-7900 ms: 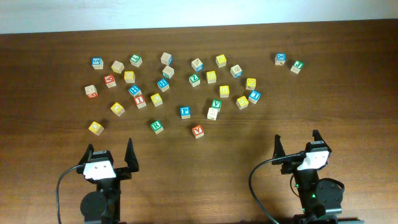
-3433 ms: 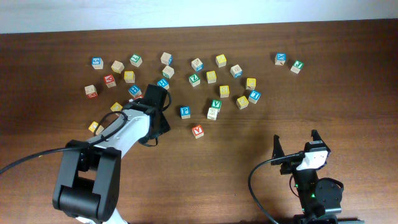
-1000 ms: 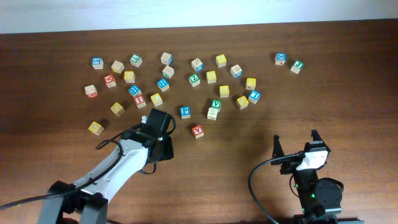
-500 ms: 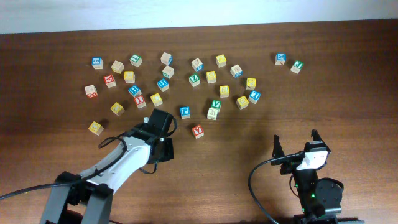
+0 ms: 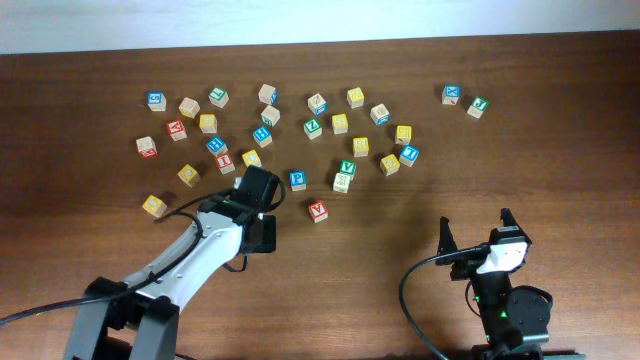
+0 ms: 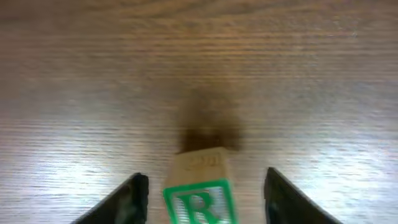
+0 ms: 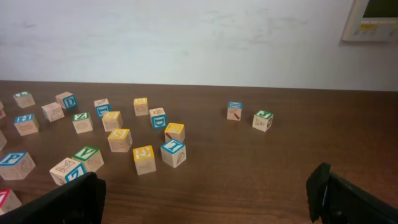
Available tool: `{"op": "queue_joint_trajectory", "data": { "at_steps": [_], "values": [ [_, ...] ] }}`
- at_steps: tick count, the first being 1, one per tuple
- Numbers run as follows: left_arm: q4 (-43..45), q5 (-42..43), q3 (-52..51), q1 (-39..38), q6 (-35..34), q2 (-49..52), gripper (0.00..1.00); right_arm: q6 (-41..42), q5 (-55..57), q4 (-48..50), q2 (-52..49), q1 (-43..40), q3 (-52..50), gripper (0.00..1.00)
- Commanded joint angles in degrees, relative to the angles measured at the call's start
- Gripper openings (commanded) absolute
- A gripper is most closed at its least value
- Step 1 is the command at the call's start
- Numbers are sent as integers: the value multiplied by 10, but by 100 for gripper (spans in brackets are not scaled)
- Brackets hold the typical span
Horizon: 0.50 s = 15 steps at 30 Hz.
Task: Spell out RSS
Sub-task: 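Carry the R block forward and set it down on open table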
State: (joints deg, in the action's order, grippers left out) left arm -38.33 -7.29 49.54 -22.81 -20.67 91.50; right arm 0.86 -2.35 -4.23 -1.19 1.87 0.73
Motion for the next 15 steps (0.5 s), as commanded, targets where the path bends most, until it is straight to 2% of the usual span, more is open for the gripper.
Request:
{"op": "queue_joint_trajectory", "data": {
  "at_steps": [1, 4, 10, 12, 15],
  "values": [
    [-3, 41, 7, -1, -16, 9, 49, 0, 5, -2, 3, 3, -4, 98],
    [-7, 42, 7, -1, -21, 9, 43, 0, 5, -2, 3, 3, -4, 98],
    [-16, 41, 7, -1, -39, 42, 43, 0, 5, -2, 3, 3, -4, 98],
    [-9, 34, 8, -1, -39, 48, 35, 0, 5, -2, 3, 3, -4, 98],
    [-8, 23, 12, -1, -37, 48, 34, 0, 5, -2, 3, 3, -4, 98]
  ]
}}
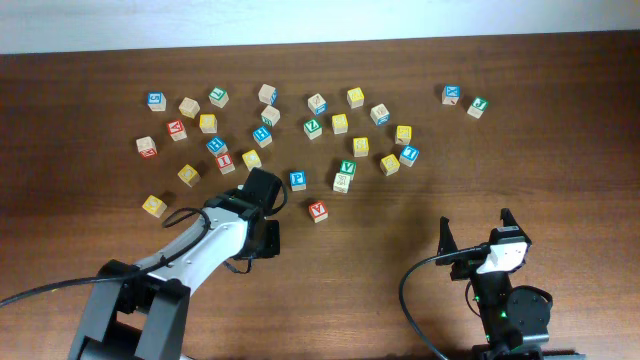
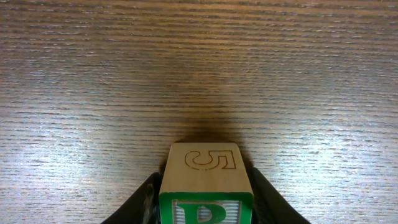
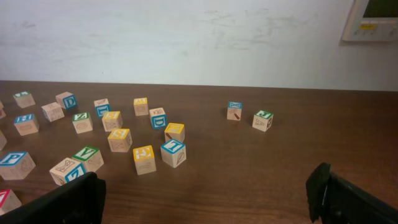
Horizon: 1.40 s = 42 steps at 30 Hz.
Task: Spell out RSS
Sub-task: 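Carry the R block forward and set it down on open table, then release the R block and lift the left gripper away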
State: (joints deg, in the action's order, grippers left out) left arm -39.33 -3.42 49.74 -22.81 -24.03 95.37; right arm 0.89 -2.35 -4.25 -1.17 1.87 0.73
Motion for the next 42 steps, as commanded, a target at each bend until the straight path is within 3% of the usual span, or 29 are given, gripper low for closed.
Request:
{"op": "queue_joint_trajectory", "data": {
  "at_steps": [1, 11, 21, 24, 38, 39, 40, 41, 42],
  "values": [
    [2, -16, 11, 0, 4, 9, 32, 0, 5, -2, 3, 3, -4, 98],
    [-45, -19, 44, 0, 70, 9, 27, 0, 5, -2, 3, 3, -4, 98],
    [-59, -4, 48, 0, 69, 9, 28, 0, 5, -2, 3, 3, -4, 98],
    [-51, -3, 47, -1, 22, 10, 27, 0, 5, -2, 3, 3, -4, 98],
    [-52, 11, 47, -1, 46, 10, 30, 0, 5, -2, 3, 3, -4, 98],
    [-53, 11, 47, -1, 46, 10, 31, 0, 5, -2, 3, 3, -4, 98],
    [-53, 11, 47, -1, 46, 10, 40, 0, 5, -2, 3, 3, -4, 98],
    [-53, 7, 47, -1, 46, 9, 57, 0, 5, -2, 3, 3, -4, 98],
    [-53, 7, 47, -1, 46, 9, 65, 0, 5, -2, 3, 3, -4, 98]
  ]
}}
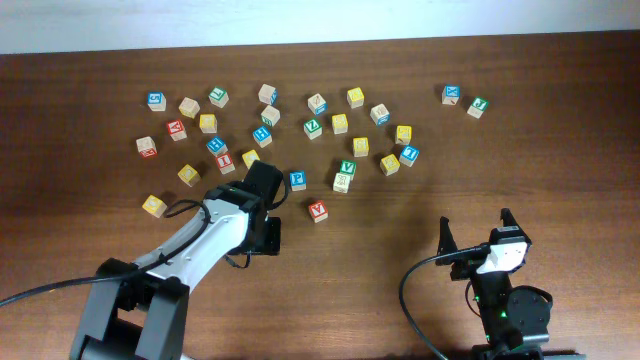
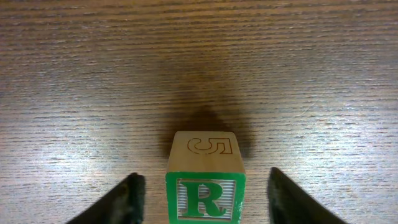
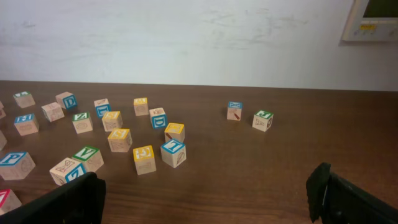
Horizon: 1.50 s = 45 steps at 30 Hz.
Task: Spell out RSS
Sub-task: 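Release the R block and lift the left gripper away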
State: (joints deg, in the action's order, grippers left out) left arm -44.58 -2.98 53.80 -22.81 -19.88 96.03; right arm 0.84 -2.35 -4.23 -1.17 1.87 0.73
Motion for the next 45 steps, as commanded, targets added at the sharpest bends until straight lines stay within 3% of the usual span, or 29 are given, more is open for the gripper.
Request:
{"op": "queue_joint_trajectory", "data": {
  "at_steps": [1, 3, 6, 9, 12, 17, 27, 34, 38, 45],
  "values": [
    [-1, 2, 10, -1, 5, 3, 69, 0, 5, -2, 3, 3, -4, 98],
    [-13, 2, 26, 0, 5, 3, 73, 0, 5, -2, 3, 3, -4, 98],
    [-105, 2, 145, 0, 4, 3, 82, 0, 5, -2, 3, 3, -4, 98],
    [-224, 2, 336, 18, 0, 3, 100, 0, 5, -2, 3, 3, -4, 98],
    [-263, 2, 446, 67, -1, 3, 99, 0, 5, -2, 3, 3, -4, 98],
    [-280, 2, 437, 143, -45, 7, 99, 0, 5, -2, 3, 3, -4, 98],
    [-236, 2, 352, 147, -45, 7, 99, 0, 5, -2, 3, 3, -4, 99],
    [-196, 5, 347, 149, -49, 7, 99, 0, 5, -2, 3, 3, -4, 98],
    [-193, 9, 347, 206, -108, 8, 99, 0, 5, -2, 3, 3, -4, 98],
    [-194, 37, 340, 258, -107, 8, 99, 0, 5, -2, 3, 3, -4, 98]
  ]
}}
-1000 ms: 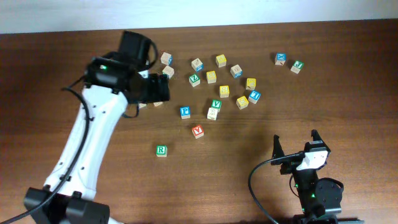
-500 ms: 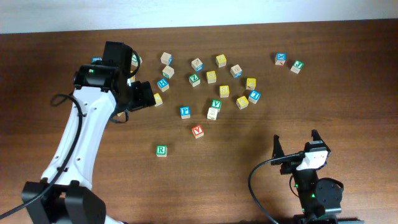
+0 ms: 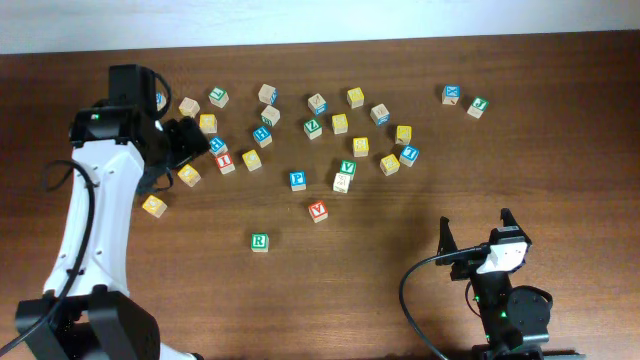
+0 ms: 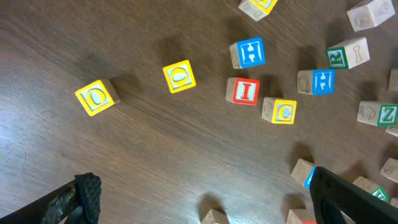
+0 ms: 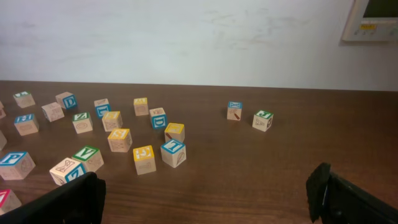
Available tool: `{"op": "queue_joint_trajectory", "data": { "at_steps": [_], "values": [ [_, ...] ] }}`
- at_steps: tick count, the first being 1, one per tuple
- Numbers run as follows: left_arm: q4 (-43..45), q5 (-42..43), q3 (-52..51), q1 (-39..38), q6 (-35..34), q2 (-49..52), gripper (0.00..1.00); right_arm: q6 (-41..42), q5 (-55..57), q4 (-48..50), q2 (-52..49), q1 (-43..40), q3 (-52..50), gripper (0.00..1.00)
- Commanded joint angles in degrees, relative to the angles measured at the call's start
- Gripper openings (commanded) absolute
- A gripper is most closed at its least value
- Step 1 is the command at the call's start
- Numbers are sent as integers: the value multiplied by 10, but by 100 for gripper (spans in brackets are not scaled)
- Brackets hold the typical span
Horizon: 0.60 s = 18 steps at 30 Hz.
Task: Spell out RSS
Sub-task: 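Release the R block and lift the left gripper away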
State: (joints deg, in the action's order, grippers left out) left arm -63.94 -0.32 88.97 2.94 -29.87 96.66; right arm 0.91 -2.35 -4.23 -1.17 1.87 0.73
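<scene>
The green R block [image 3: 259,241] stands alone on the brown table [image 3: 380,290], front of centre, letter up. My left gripper [image 3: 190,140] hovers open and empty over the left of the block cluster. Its wrist view looks down on two yellow O blocks [image 4: 96,98], a red I block [image 4: 245,91], a yellow C block [image 4: 280,111] and a blue H block [image 4: 247,52]. The left gripper [image 4: 205,186] has wide-apart jaws. My right gripper [image 5: 202,193] rests open at the front right [image 3: 475,230]. No S block can be made out.
Several lettered blocks lie scattered across the back half of the table, among them a blue P block [image 3: 297,179] and a red V block [image 3: 318,210]. Two more blocks [image 3: 464,100] sit apart at the back right. A white wall [image 5: 186,37] bounds the far edge.
My left gripper was low with its open jaws around the R block at the table's front middle. Now it is up at the back left over the cluster, and the R block stands alone.
At first the left jaws stood apart around the R block at the front middle. Then they were shut on it on the table. Then they were open with the block let go. Now the arm is away at the back left. The right arm stayed still.
</scene>
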Motion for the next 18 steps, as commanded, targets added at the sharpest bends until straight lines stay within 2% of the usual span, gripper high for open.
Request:
{"op": "queue_joint_trajectory", "data": {
  "at_steps": [1, 5, 13, 16, 17, 18],
  "values": [
    [-2, 25, -19, 1, -5, 2, 99, 0, 5, -2, 3, 3, -4, 98],
    [9, 103, -29, -5, 60, 3, 99, -1, 5, -2, 3, 3, -4, 98],
    [58, 104, -29, -130, 62, 12, 99, 0, 5, -2, 3, 3, -4, 98],
    [68, 30, -29, -160, 61, 23, 99, 0, 5, -2, 3, 3, -4, 98],
    [66, -20, -29, -155, 45, 24, 99, 0, 5, -2, 3, 3, -4, 98],
    [63, -31, -29, -138, 19, 24, 99, 0, 5, -2, 3, 3, -4, 98]
  ]
}}
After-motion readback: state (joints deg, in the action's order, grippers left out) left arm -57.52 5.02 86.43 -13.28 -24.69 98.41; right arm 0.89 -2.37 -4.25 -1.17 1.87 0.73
